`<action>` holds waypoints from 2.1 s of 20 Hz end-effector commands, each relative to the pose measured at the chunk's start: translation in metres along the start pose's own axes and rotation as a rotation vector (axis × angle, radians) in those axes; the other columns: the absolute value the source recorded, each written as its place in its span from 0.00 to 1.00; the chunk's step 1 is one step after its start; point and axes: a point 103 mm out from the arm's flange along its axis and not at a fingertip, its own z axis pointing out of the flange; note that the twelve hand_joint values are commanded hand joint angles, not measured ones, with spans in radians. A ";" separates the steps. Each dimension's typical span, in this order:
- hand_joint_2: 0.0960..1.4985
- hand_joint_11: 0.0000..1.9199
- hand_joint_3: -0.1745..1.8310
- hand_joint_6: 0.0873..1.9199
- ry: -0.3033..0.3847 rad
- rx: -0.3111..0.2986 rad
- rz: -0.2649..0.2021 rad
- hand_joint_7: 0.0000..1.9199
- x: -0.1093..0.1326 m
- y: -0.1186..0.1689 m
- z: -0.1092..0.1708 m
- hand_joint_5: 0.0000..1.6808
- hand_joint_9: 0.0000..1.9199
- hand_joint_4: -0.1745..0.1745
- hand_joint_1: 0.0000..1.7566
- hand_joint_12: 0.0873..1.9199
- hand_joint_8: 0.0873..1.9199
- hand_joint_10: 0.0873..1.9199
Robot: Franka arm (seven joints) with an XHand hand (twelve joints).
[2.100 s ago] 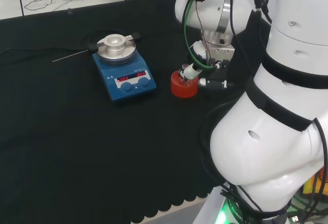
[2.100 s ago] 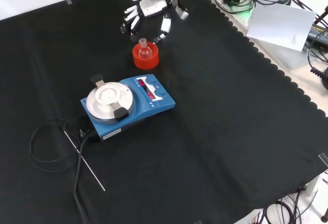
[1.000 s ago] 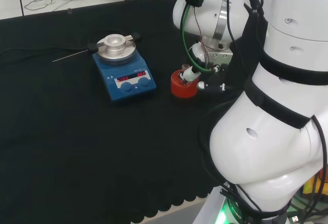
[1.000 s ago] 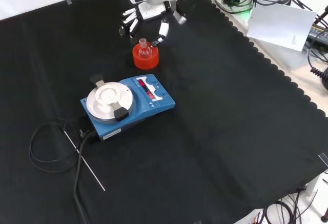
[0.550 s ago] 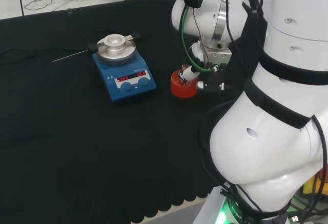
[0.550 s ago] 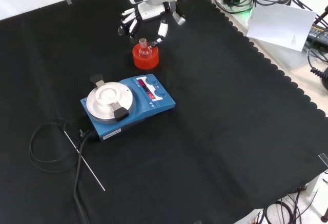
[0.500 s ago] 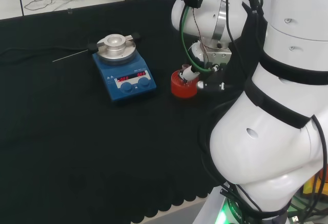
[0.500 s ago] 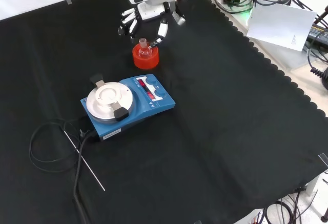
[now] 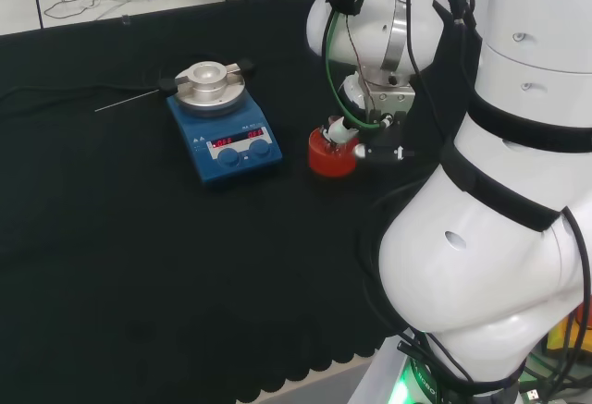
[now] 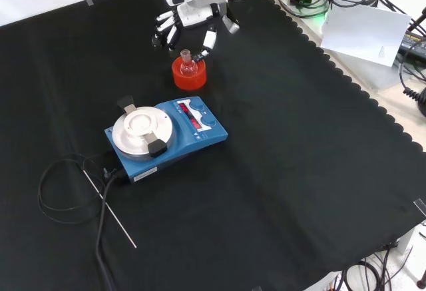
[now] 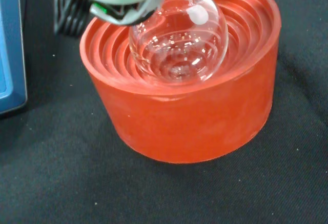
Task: Pick up the round-bottom flask.
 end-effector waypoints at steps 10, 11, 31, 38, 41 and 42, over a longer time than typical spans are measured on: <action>0.40 0.03 0.42 0.37 0.000 0.012 0.014 0.12 -0.007 0.002 0.000 0.53 0.24 0.25 0.54 0.73 0.33 0.33; 0.40 0.03 0.42 0.37 -0.003 0.011 0.013 0.12 -0.008 0.002 0.000 0.53 0.24 0.25 0.54 0.73 0.33 0.33; 0.39 0.03 0.41 0.37 0.018 0.013 -0.013 0.12 0.001 0.004 0.000 0.53 0.24 0.23 0.54 0.73 0.33 0.33; 0.39 0.03 0.42 0.37 0.008 0.026 -0.012 0.11 0.002 0.003 0.003 0.52 0.24 0.23 0.54 0.73 0.33 0.33; 0.39 0.03 0.42 0.37 -0.004 0.023 -0.010 0.11 0.003 0.003 0.004 0.52 0.23 0.23 0.54 0.73 0.33 0.33; 0.38 0.03 0.42 0.38 -0.008 0.016 -0.009 0.11 0.003 0.003 0.004 0.52 0.23 0.24 0.54 0.73 0.33 0.33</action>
